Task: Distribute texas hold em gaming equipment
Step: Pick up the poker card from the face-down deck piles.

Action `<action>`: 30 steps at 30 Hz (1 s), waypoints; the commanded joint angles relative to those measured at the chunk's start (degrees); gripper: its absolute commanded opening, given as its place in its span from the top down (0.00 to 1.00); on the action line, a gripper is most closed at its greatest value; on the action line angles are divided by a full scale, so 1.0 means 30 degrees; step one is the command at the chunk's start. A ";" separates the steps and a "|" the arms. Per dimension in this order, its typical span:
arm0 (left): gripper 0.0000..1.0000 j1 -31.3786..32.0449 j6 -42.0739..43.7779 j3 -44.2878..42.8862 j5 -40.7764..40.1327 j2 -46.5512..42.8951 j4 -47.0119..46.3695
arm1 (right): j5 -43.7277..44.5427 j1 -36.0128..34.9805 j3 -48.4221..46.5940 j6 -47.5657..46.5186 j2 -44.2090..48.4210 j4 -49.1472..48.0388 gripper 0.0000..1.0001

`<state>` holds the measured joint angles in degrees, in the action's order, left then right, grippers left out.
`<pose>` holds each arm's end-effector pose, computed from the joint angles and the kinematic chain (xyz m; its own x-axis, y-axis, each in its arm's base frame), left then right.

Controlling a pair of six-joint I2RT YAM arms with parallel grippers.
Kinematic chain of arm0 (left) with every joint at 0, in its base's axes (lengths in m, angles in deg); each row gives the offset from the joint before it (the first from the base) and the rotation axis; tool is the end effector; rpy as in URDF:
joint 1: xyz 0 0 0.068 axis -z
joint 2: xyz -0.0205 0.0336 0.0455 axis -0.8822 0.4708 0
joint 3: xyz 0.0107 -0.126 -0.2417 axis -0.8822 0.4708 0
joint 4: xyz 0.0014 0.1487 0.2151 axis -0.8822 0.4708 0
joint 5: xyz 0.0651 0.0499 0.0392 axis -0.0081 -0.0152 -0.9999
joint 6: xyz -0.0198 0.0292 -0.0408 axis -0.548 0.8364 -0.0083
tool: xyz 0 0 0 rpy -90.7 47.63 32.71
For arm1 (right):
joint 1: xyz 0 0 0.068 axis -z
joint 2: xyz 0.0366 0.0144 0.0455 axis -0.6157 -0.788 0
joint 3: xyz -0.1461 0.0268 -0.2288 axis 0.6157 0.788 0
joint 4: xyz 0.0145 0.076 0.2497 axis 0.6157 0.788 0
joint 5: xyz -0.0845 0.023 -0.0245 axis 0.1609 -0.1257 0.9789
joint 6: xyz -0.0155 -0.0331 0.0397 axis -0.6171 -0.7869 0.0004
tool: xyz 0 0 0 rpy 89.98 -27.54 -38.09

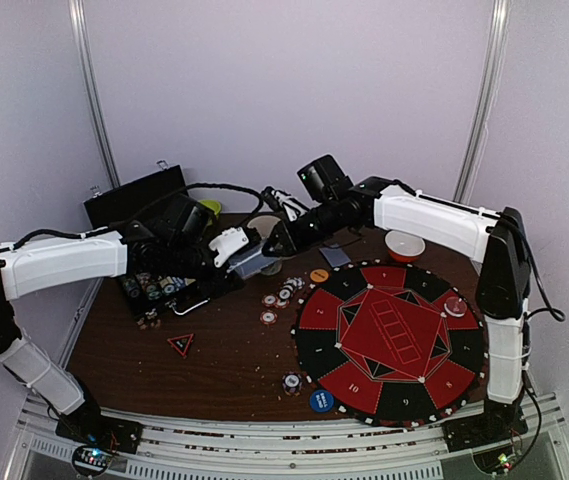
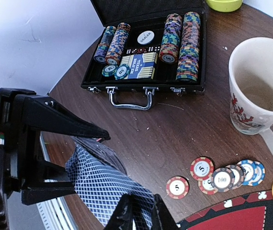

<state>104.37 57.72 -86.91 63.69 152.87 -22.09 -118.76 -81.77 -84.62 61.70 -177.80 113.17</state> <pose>0.2439 -0.2253 0.2669 -0.3297 0.6404 -0.6936 0.8042 0.5754 0.1490 0.3324 0.3422 0.3036 -0.6059 -0.3486 -0.7151 -0.7785 0.4447 0.4429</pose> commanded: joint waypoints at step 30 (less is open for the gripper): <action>0.47 -0.0118 0.0095 -0.0047 0.0518 -0.0466 -0.1178 | -0.0249 0.0082 -0.0613 -0.0394 0.2250 0.2048 1.00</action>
<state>104.33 57.72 -86.91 64.12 152.87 -22.17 -117.67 -81.75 -85.36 60.91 -174.06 119.05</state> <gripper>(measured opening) 0.535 0.008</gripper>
